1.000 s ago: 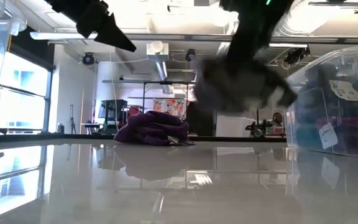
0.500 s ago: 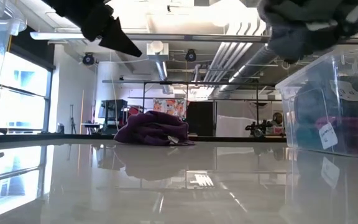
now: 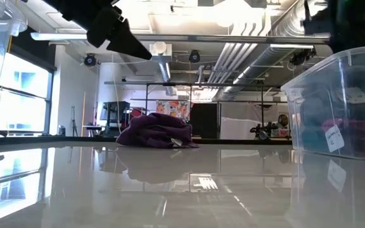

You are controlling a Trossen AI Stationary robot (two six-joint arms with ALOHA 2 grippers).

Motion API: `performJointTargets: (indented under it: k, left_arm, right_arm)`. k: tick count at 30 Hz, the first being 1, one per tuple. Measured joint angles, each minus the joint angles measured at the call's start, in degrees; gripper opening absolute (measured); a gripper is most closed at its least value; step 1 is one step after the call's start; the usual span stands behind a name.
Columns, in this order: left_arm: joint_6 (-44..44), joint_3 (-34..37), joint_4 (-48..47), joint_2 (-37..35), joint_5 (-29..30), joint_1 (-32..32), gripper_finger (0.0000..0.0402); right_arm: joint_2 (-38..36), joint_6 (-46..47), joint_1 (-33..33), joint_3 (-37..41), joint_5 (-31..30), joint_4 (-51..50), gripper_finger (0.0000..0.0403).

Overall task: Sort microfiber towel by color & place in baskets
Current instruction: Put the gray microfiber towel into the top transparent bin

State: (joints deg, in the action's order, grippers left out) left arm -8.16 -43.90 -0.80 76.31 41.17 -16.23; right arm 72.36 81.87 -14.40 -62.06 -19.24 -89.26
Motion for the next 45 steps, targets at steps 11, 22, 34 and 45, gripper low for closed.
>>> performJointTargets:
  k: [11,22,34,45]
  left_arm:
    - [0.6,0.0,0.9,0.1,-0.8,-0.6,0.006]
    - [0.4,0.0,4.2,0.1,-2.7,-0.9,0.006]
    - [1.1,0.0,4.1,0.3,-4.0,-1.0,0.006]
    - [0.5,0.0,6.6,0.3,-5.1,-1.0,0.006]
  right_arm:
    - [-0.3,-13.7,5.8,10.9,9.1,10.7,0.0045]
    - [-1.5,-16.5,5.6,-3.1,11.8,-0.4,0.0123]
    - [-1.3,-8.9,5.4,-0.3,18.2,-0.7,0.008]
    - [-1.3,-14.3,5.4,12.6,15.8,3.4,0.0048]
